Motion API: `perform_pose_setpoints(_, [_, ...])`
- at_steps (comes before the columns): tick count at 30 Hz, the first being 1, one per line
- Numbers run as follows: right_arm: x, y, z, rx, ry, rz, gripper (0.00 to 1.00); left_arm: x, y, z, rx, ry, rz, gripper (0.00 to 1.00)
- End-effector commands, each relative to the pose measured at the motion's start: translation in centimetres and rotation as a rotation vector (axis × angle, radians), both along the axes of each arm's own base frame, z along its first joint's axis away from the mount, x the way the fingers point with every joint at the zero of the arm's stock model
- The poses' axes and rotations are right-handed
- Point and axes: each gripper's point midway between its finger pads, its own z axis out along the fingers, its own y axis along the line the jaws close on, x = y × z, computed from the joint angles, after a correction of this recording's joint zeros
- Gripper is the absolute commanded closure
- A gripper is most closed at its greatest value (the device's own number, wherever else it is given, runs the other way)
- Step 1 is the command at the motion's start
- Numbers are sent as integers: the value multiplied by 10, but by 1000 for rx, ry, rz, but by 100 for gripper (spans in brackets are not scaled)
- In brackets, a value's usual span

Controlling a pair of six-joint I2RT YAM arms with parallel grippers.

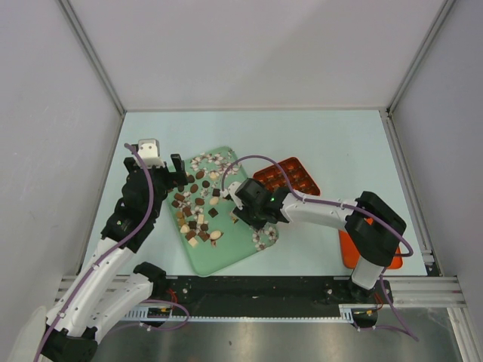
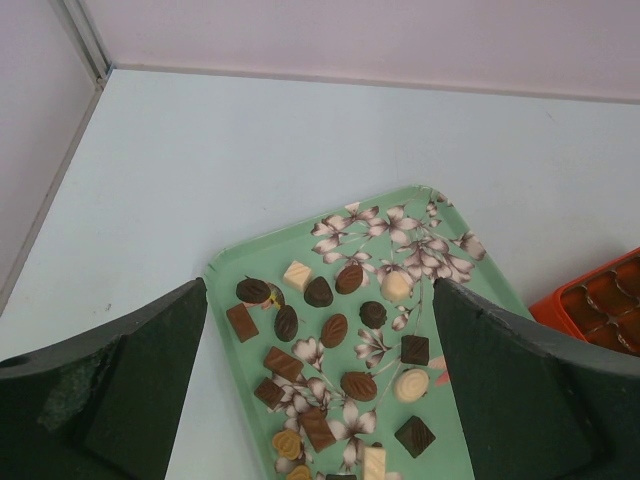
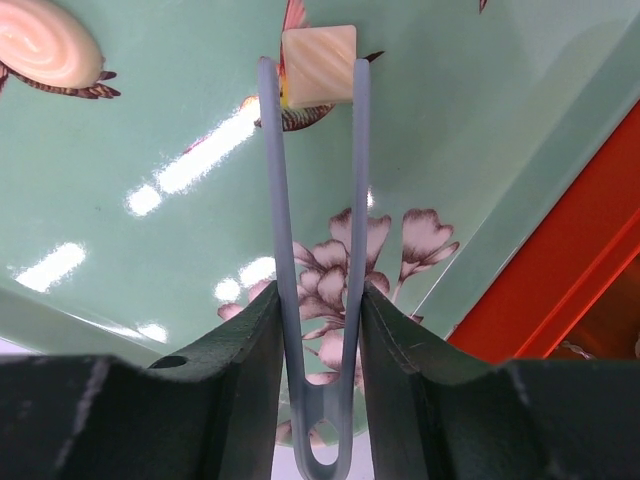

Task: Pack the chocolate
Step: Adjust the fake chocolate on the plate.

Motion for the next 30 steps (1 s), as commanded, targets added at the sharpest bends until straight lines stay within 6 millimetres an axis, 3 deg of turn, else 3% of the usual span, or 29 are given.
perform_pose_setpoints(1, [6,6,3,22,-18,17,61,1,-1,6,7,-25,-12,0])
perform_pose_setpoints(23, [13,10,-9,29,-14,28,56,1,1,6,9,-27,-4,0])
perform_pose_setpoints(30, [10,2,-15,12,-11,35,49,1,0,7,7,-29,-9,0])
